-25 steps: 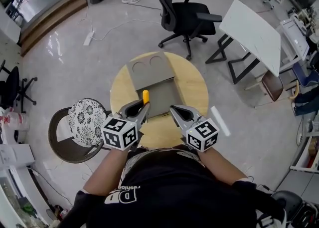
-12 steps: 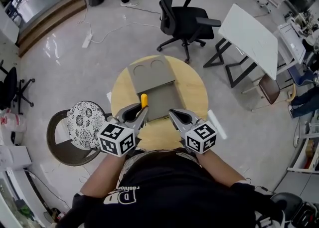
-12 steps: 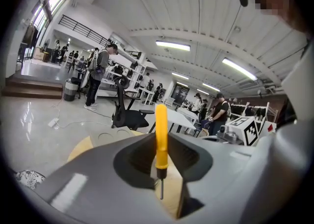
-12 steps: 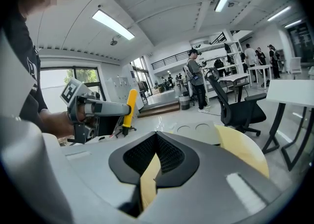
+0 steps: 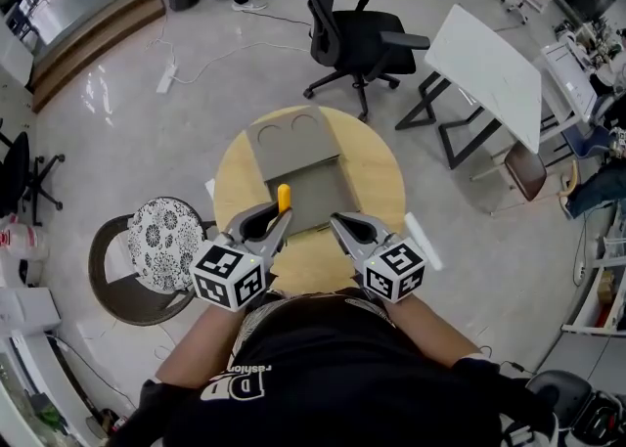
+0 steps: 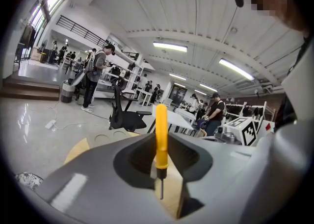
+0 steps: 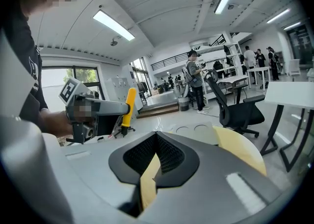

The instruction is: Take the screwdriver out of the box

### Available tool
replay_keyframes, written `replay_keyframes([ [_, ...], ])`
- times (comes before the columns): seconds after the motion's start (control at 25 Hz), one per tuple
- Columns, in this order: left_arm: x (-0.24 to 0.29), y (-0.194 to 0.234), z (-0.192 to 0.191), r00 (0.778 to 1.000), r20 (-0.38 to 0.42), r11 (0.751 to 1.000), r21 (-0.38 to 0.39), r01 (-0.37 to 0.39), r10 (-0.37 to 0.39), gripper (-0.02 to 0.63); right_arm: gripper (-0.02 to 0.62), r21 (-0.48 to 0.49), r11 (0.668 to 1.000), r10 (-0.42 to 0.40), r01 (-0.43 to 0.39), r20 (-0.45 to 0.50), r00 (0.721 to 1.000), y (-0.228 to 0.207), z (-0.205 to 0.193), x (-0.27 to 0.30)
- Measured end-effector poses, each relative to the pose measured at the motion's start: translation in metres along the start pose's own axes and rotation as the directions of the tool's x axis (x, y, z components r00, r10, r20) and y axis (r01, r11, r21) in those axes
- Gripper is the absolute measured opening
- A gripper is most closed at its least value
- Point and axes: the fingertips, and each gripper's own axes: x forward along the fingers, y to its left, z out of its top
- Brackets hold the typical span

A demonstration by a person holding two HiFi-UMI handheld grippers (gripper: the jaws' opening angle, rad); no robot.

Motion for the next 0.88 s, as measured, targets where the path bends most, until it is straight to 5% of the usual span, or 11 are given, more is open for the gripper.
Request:
replay_keyframes([
  [0.88, -0.007, -0.006, 0.000, 1.000, 0.000, 1.000, 0.017, -0.003, 0.003, 0.135, 0.000, -0.009, 1.000, 0.012, -0.012, -0.008, 1.000, 0.012, -0.003, -0.001],
])
